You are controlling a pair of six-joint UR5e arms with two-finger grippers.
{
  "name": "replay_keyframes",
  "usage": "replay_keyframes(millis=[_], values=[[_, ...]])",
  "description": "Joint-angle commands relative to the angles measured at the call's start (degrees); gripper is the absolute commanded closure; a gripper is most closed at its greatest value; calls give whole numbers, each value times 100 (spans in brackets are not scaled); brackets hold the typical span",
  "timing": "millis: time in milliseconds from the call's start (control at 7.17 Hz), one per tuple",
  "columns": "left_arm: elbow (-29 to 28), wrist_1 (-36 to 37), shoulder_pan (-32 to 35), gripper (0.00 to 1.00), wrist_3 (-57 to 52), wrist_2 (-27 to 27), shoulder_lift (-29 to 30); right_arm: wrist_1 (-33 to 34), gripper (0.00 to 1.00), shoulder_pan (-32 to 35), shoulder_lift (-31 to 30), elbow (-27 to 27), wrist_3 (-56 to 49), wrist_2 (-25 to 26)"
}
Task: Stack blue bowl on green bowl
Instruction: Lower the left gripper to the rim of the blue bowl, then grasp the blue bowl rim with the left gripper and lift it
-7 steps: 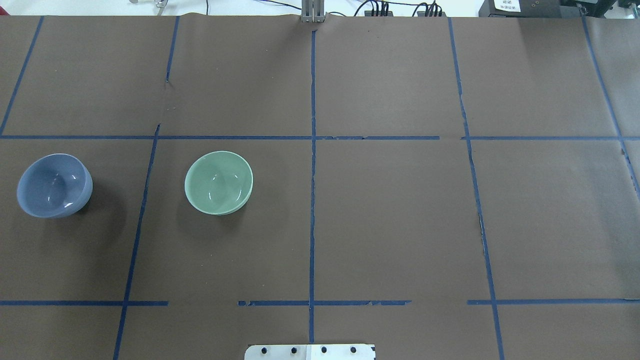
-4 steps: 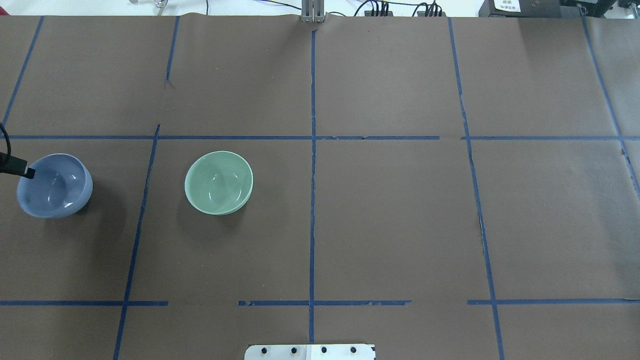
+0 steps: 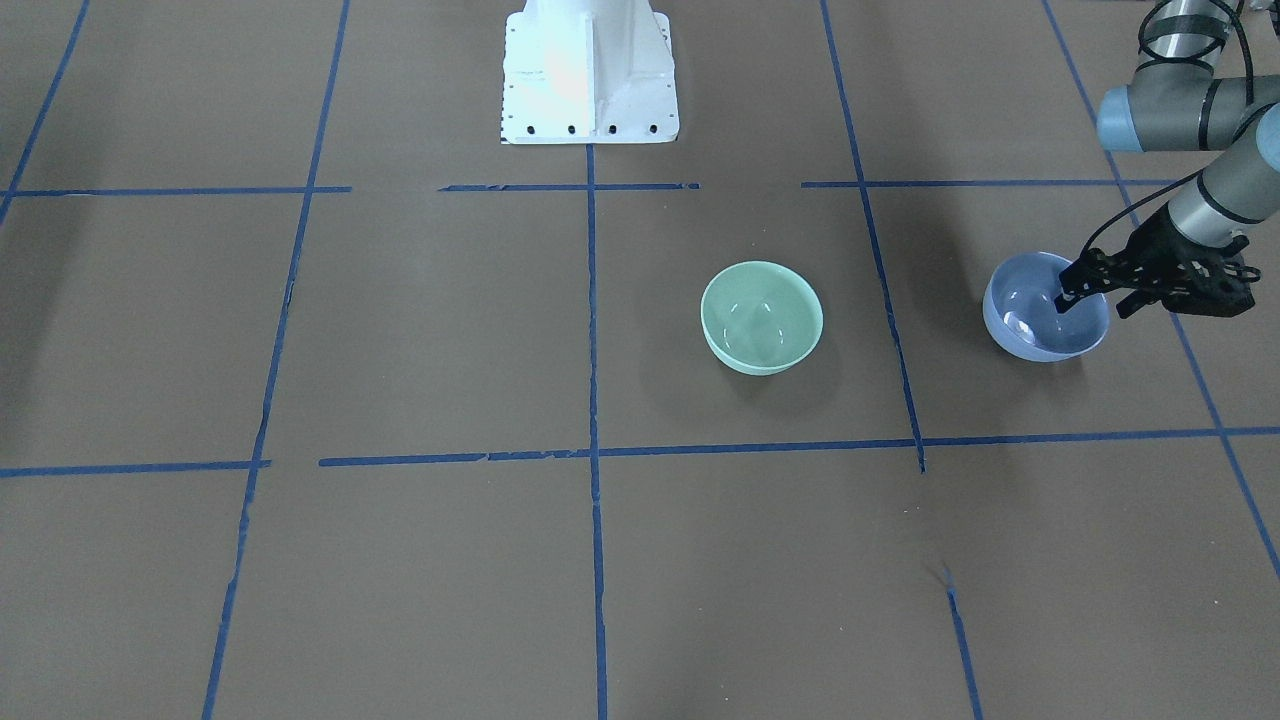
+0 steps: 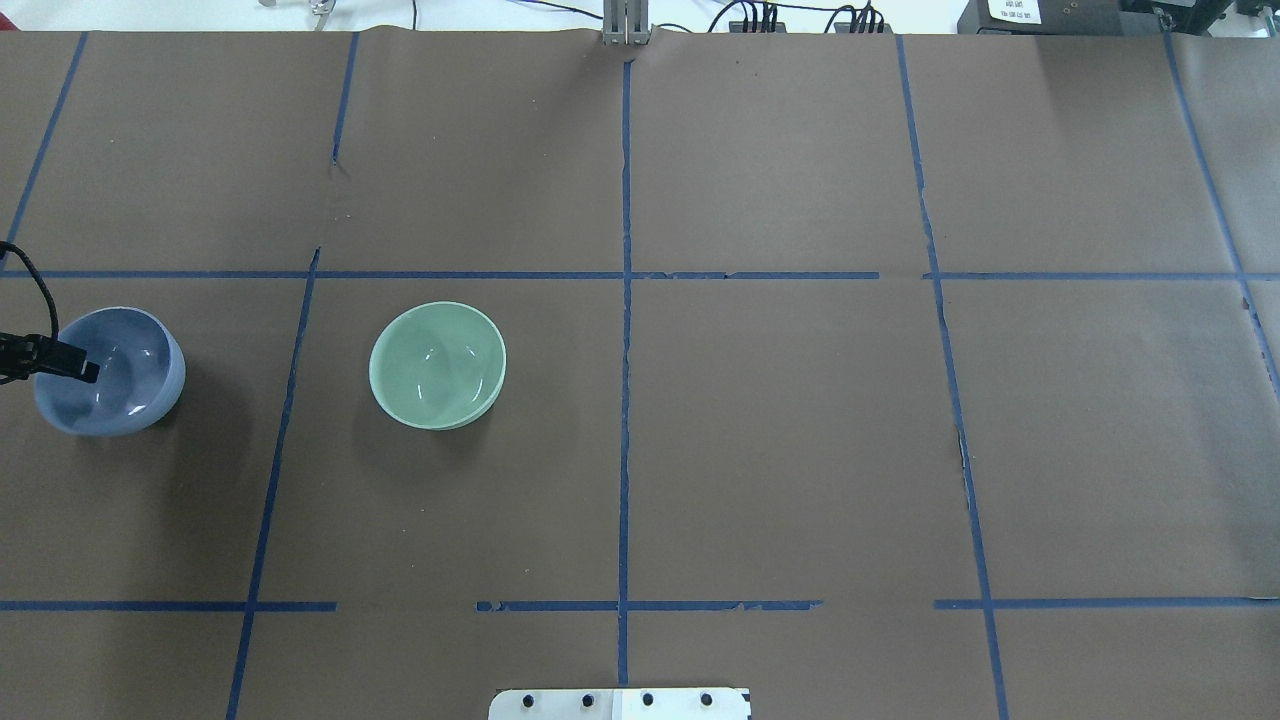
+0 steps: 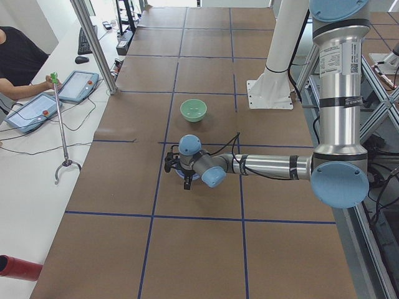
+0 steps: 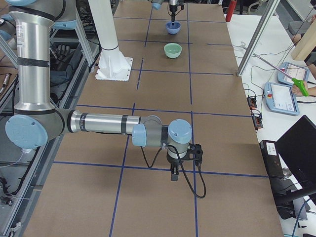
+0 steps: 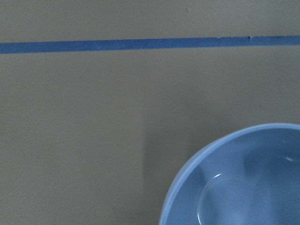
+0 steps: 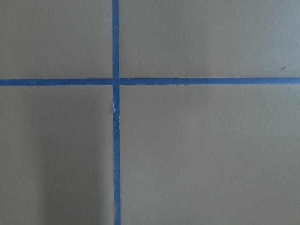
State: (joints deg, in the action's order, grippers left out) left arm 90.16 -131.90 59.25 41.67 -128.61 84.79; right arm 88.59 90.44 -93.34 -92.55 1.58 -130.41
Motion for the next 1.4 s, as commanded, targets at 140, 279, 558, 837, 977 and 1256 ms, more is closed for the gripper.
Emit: replay_keyframes(millis=[140,279,558,837,977,1256], values=[[54,-20,25,100,-45,-24,-32,0,0,0,0,0,0,7],[229,50,51,100,-45,-59,-67,9,0,0,0,0,0,7],[728,304,183,100,-80,-784,-198,9,0,0,0,0,0,7],[1998,2435,657,100,-943,-956,-191,0,0,0,0,0,0,7],[2676,3999,1032,100,-1586,-869,79,0,0,0,0,0,0,-2],[3110,5712,1790,100,-1707,-859,1281,9,0,0,0,0,0,7]])
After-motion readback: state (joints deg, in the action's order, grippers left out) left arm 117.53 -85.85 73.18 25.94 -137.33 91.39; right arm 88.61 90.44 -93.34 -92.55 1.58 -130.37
